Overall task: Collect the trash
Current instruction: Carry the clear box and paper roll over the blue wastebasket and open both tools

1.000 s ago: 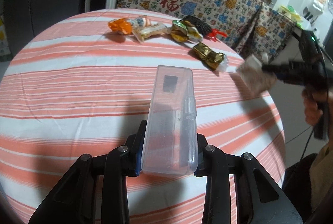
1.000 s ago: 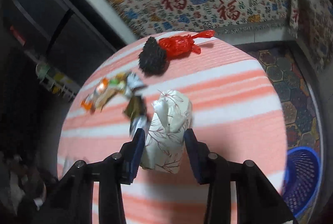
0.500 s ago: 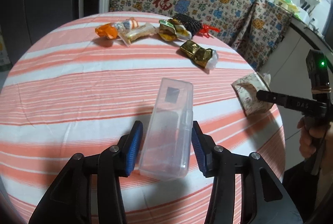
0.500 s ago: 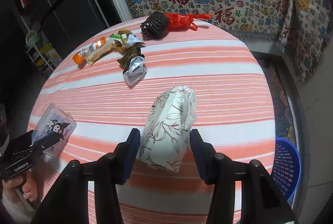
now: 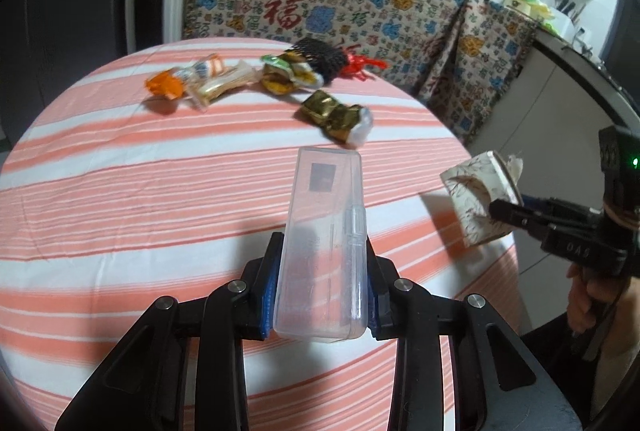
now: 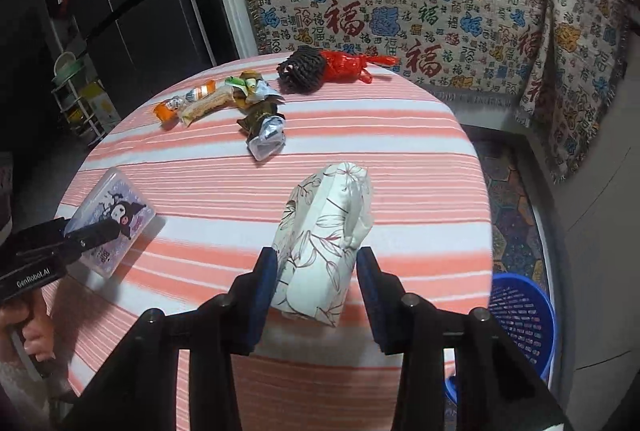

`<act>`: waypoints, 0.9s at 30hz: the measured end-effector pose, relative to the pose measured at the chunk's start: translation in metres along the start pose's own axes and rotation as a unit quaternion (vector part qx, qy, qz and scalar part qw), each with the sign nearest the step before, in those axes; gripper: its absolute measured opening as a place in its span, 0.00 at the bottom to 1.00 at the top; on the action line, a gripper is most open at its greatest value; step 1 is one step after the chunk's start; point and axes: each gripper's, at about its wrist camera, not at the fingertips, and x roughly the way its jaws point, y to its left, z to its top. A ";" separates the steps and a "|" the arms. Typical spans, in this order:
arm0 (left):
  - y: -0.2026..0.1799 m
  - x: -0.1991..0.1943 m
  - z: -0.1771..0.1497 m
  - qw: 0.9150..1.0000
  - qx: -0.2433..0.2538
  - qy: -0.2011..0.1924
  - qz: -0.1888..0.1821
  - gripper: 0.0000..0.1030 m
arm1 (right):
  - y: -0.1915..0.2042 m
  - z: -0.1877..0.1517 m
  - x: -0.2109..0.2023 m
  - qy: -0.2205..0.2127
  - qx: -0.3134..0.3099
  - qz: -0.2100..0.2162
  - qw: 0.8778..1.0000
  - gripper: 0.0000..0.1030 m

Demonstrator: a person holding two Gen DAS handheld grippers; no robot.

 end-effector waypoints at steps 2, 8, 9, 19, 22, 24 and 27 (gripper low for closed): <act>-0.013 0.003 0.004 1.000 0.009 0.000 -0.010 0.33 | -0.007 -0.005 -0.006 -0.004 0.009 -0.003 1.000 0.40; -0.058 0.018 0.014 0.999 0.032 0.009 -0.042 0.33 | -0.025 -0.015 -0.024 -0.021 0.022 -0.023 0.999 0.40; -0.066 0.020 0.015 0.998 0.036 0.011 -0.048 0.33 | -0.029 -0.017 -0.029 -0.025 0.023 -0.029 0.999 0.40; -0.164 0.049 0.021 0.990 0.091 0.031 -0.105 0.33 | -0.095 -0.052 -0.072 -0.051 0.087 -0.078 0.992 0.40; -0.195 0.060 0.021 0.987 0.102 0.039 -0.118 0.33 | -0.123 -0.064 -0.084 -0.051 0.108 -0.104 0.987 0.40; -0.220 0.069 0.020 0.984 0.114 0.047 -0.131 0.33 | -0.145 -0.072 -0.091 -0.048 0.123 -0.122 0.984 0.40; -0.250 0.080 0.019 0.979 0.128 0.057 -0.146 0.33 | -0.169 -0.081 -0.098 -0.045 0.138 -0.143 0.979 0.40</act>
